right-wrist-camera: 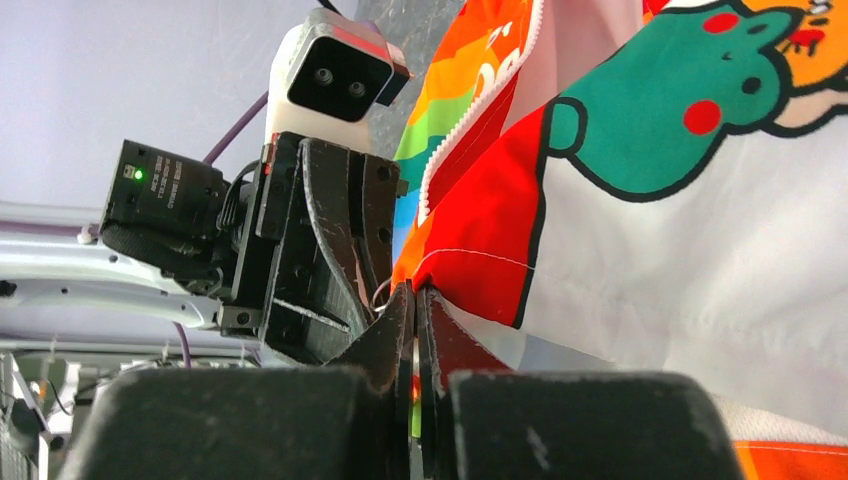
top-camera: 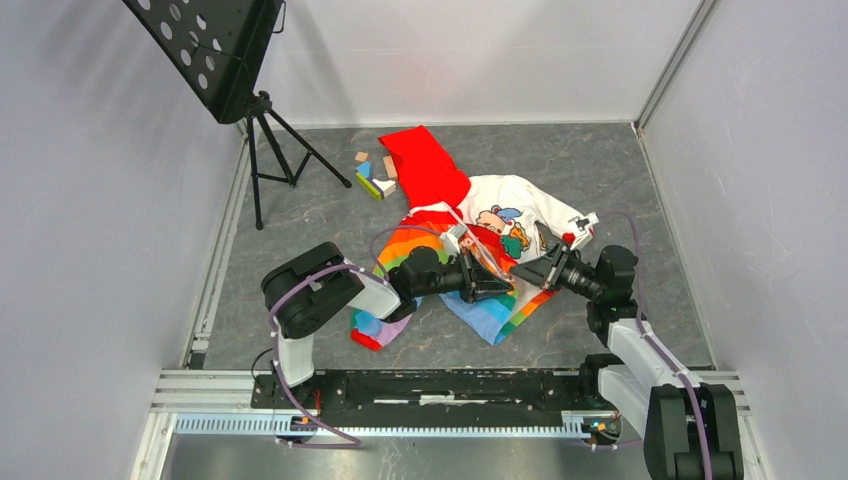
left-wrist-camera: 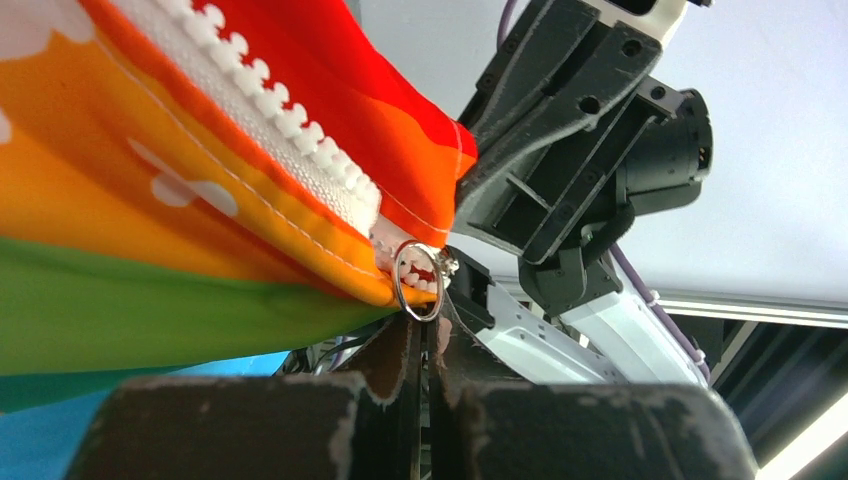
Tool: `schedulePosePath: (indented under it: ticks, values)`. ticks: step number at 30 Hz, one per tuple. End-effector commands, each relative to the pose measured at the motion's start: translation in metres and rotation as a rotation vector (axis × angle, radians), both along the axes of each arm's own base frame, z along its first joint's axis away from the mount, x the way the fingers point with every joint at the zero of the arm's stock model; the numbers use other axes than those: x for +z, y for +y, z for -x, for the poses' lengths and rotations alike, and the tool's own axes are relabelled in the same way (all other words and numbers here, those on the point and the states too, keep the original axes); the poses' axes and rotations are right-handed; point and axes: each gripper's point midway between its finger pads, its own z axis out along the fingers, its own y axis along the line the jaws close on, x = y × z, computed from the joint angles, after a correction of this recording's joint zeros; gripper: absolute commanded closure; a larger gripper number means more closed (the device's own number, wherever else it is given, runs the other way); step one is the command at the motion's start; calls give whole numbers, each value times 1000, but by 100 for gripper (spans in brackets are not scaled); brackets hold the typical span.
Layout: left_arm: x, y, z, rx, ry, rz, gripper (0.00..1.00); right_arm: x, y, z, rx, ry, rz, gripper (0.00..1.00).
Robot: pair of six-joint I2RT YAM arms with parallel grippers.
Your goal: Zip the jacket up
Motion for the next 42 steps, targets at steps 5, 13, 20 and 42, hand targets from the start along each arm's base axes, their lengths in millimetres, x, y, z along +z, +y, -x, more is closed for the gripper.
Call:
schedulePosePath:
  ticks: [5, 13, 20, 42]
  values:
    - [-3, -18, 2, -19, -67, -19, 98, -1, 7, 12, -8, 9, -60, 100]
    - [-42, -17, 4, -13, -20, -126, 98, -9, 3, 13, -46, 21, -57, 100]
    - [-69, -15, 5, -11, 27, -156, 98, -46, -7, 15, -80, 76, 72, 100]
    - [-42, -34, -1, -37, -21, -82, 98, -74, -6, 33, -108, 174, 5, 100]
